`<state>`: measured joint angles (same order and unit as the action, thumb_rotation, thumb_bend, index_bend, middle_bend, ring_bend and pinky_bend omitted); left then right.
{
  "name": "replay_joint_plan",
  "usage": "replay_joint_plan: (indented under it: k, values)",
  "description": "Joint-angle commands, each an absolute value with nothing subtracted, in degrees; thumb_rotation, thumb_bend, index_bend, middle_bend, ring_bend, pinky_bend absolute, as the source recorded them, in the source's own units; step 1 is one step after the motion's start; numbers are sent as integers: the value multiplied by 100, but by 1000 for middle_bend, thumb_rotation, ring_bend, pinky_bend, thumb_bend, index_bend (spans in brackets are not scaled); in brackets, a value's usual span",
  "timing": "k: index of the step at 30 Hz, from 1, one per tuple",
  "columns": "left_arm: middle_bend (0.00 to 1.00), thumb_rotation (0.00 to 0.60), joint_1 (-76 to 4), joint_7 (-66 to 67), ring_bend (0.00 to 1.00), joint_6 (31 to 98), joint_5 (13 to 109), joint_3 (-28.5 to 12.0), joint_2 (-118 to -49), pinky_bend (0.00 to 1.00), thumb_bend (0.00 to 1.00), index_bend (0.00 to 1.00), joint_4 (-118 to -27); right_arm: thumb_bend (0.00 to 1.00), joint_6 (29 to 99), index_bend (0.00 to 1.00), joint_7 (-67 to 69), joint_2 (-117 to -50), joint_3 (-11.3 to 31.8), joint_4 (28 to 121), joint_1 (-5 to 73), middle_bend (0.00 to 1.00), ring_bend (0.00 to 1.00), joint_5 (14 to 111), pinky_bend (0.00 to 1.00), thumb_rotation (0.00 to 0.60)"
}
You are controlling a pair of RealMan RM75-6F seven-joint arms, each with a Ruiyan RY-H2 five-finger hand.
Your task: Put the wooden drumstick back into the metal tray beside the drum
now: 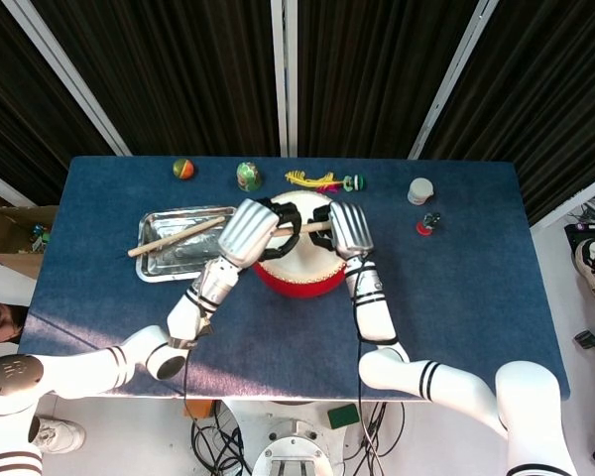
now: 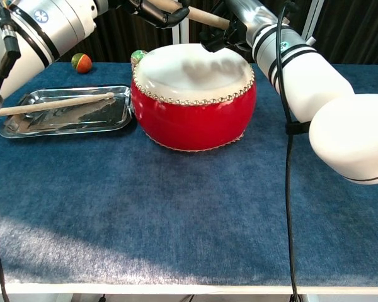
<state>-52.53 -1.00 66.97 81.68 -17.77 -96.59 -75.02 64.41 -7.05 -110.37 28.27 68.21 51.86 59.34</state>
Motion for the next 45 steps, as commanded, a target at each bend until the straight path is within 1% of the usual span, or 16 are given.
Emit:
replay_joint_plan:
  k: [1,3,5,7,9,13,15,20,22,24,26,27,30,33,38,45]
  values:
    - [751,600,-5248,-138,679,6700,8176,-1757,-9647,633,439,697,-7488,472,6442,1000,-673,-10989,2808,6869,5155,1000,999,5962,1000,600]
    - [752,600,-5239,-190,681,6709,8174,-1748,-9641,633,448,698,-7482,441,6415,1000,-656,-10923,2787,6942,5124,1000,980,5971,1000,600]
    - [752,600,-5230,-259,682,6724,8176,-1746,-9637,633,452,698,-7483,387,6417,989,-660,-10861,2770,7016,5094,977,928,5984,998,600]
    - [752,600,-5218,-338,684,6761,8200,-1739,-9633,637,454,698,-7477,339,6416,929,-684,-10801,2750,7092,5062,918,856,5984,976,600]
    - [753,600,-5210,-407,688,6779,8219,-1730,-9623,642,456,698,-7476,274,6432,806,-695,-10758,2745,7153,5036,819,753,5979,908,600]
    - [762,600,-5184,-662,704,6863,8270,-1726,-9634,659,469,705,-7459,177,6395,627,-692,-10638,2749,7336,4981,657,600,5928,784,600]
    - [769,600,-5171,-818,715,6944,8316,-1732,-9657,667,480,707,-7417,152,6400,530,-692,-10581,2743,7422,4956,573,523,5930,716,600]
    - [774,600,-5128,-1095,721,7097,8413,-1712,-9675,673,486,709,-7341,121,6438,358,-739,-10443,2722,7614,4902,448,420,5944,626,600]
    - [774,600,-5106,-1172,721,7137,8429,-1703,-9669,673,486,709,-7334,115,6446,276,-775,-10377,2704,7701,4877,391,364,5947,565,600]
    - [774,600,-5082,-1242,721,7174,8440,-1693,-9665,673,486,710,-7317,100,6429,176,-852,-10264,2670,7852,4836,325,297,5927,478,600]
    - [774,600,-5055,-1294,721,7207,8445,-1680,-9661,672,485,710,-7293,79,6416,53,-938,-10121,2635,8042,4786,228,202,5908,352,600]
    - [774,600,-5044,-1309,721,7214,8444,-1672,-9658,672,484,710,-7284,71,6413,17,-972,-10052,2621,8127,4762,179,156,5905,295,600]
    - [773,600,-5006,-1332,720,7228,8449,-1634,-9645,672,484,710,-7235,57,6449,0,-1084,-9825,2580,8399,4677,81,59,5915,189,600]
    - [772,600,-4953,-1403,720,7278,8463,-1597,-9639,672,484,710,-7169,48,6485,0,-1244,-9563,2517,8692,4581,43,11,5912,149,600]
    - [771,600,-4827,-1561,720,7380,8505,-1514,-9574,672,483,709,-7105,33,6598,0,-1380,-9126,2435,9158,4410,0,0,6027,102,600]
    - [768,600,-4464,-2281,718,7445,8367,-1405,-9270,672,486,709,-7190,26,6941,0,-1263,-8319,2298,9940,3941,0,0,6378,101,600]
